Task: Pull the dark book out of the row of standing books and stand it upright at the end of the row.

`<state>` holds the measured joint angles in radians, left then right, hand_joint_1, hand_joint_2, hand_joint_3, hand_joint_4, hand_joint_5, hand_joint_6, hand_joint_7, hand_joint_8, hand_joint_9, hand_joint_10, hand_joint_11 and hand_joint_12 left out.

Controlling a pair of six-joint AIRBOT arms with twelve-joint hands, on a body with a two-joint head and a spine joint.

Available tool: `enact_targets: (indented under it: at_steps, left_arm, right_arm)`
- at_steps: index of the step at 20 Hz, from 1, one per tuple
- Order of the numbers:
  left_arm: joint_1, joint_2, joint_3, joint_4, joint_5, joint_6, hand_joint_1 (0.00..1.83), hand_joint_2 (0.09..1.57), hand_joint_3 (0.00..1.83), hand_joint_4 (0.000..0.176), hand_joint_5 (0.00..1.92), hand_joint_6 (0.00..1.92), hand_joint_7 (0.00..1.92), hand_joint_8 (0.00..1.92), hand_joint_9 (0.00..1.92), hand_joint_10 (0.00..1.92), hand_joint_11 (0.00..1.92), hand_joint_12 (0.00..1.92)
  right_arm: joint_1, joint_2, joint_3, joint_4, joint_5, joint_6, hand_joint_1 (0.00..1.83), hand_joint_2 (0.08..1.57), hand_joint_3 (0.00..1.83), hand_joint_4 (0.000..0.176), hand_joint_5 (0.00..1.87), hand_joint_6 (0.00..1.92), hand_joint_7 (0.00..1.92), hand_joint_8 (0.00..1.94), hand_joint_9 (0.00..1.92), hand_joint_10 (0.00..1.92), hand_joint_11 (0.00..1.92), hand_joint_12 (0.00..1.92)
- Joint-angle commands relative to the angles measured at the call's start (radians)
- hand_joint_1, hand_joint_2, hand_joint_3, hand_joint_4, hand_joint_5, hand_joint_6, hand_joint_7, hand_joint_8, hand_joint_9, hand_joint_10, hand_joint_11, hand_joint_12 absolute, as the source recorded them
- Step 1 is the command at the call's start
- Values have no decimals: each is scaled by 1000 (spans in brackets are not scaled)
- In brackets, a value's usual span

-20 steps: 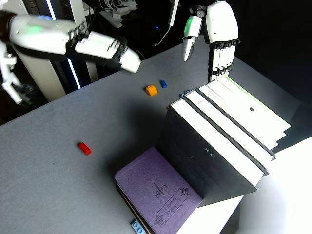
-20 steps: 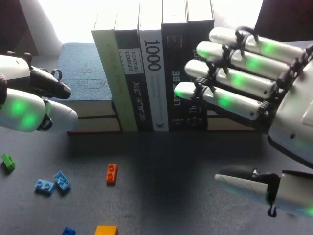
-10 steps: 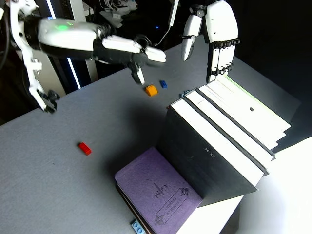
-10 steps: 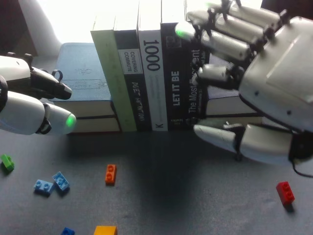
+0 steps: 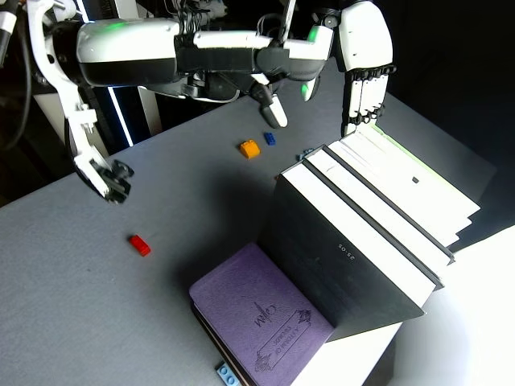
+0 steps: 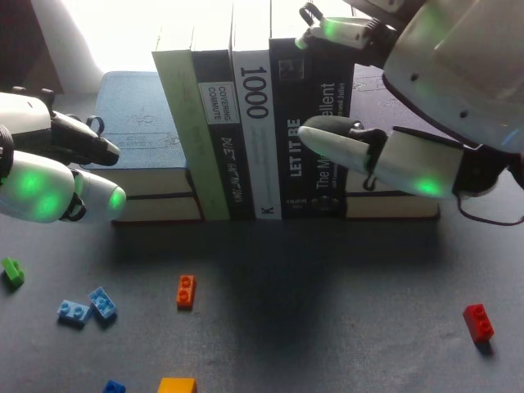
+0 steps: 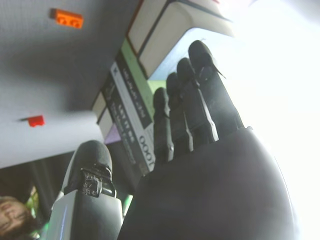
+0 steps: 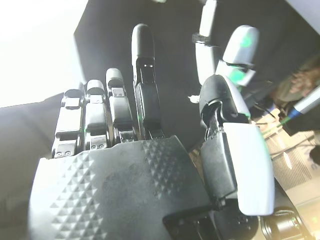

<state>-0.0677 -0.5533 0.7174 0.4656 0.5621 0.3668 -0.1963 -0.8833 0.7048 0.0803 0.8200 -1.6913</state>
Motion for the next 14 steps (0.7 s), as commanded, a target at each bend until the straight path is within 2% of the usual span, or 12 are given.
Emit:
enact_targets:
  at_steps: [1, 4, 5, 6, 7, 9, 10, 11, 13, 14]
  left_arm:
    - [-12, 3, 0, 27, -71, -4, 210, 1284, 0, 22, 317, 5, 355, 4, 401, 6, 472, 14]
    - [-14, 3, -2, 27, -71, -6, 142, 1279, 0, 45, 324, 5, 359, 4, 402, 3, 472, 11]
    - [-14, 3, -1, 27, -71, -6, 170, 1278, 0, 32, 324, 4, 358, 2, 404, 3, 467, 9]
    - [-13, 3, -1, 27, -70, -6, 170, 1278, 0, 32, 324, 4, 358, 2, 404, 3, 467, 9]
    - [-13, 3, -2, 26, -69, -6, 136, 1272, 0, 41, 318, 0, 362, 3, 422, 7, 482, 13]
    - [-14, 3, -7, 26, -69, -7, 158, 1267, 0, 45, 329, 2, 363, 1, 416, 1, 493, 14]
    - [-19, 3, -8, 22, -69, -7, 161, 1277, 2, 28, 318, 0, 347, 0, 412, 0, 490, 12]
    - [-22, 3, -10, 21, -69, -7, 161, 1284, 5, 25, 312, 0, 344, 0, 419, 3, 495, 14]
    - [-24, 2, -12, 18, -69, -7, 153, 1267, 0, 45, 315, 2, 356, 5, 418, 2, 498, 14]
    - [-23, 2, -13, 13, -69, -7, 155, 1269, 0, 37, 323, 5, 356, 4, 420, 3, 500, 15]
  right_arm:
    - [15, 0, 4, -26, 140, -6, 73, 1276, 2, 0, 719, 467, 208, 36, 0, 0, 0, 0]
    - [15, -29, 44, -26, 164, -5, 1, 1279, 0, 0, 657, 525, 188, 2, 0, 0, 0, 0]
    - [15, -37, 55, -25, 168, -3, 1, 1280, 0, 0, 669, 533, 174, 0, 0, 0, 0, 0]
    - [15, -42, 63, -19, 171, 1, 1, 1280, 0, 0, 669, 533, 174, 0, 0, 0, 0, 0]
    - [16, -51, 70, -17, 183, -8, 0, 1285, 2, 0, 666, 537, 155, 0, 0, 0, 0, 0]
    - [28, -67, 83, -13, 182, -11, 0, 1279, 0, 0, 666, 540, 162, 4, 0, 0, 0, 0]
    - [42, -82, 102, -3, 173, -20, 43, 1275, 0, 0, 681, 546, 190, 14, 0, 0, 0, 0]
    - [53, -99, 127, 3, 162, -19, 54, 1278, 0, 0, 675, 544, 192, 14, 0, 0, 0, 0]
    - [68, -123, 160, 38, 141, -20, 8, 1282, 1, 0, 652, 538, 168, 3, 0, 0, 0, 0]
    - [79, -141, 180, 82, 119, -20, 20, 1279, 0, 0, 665, 545, 188, 10, 0, 0, 0, 0]
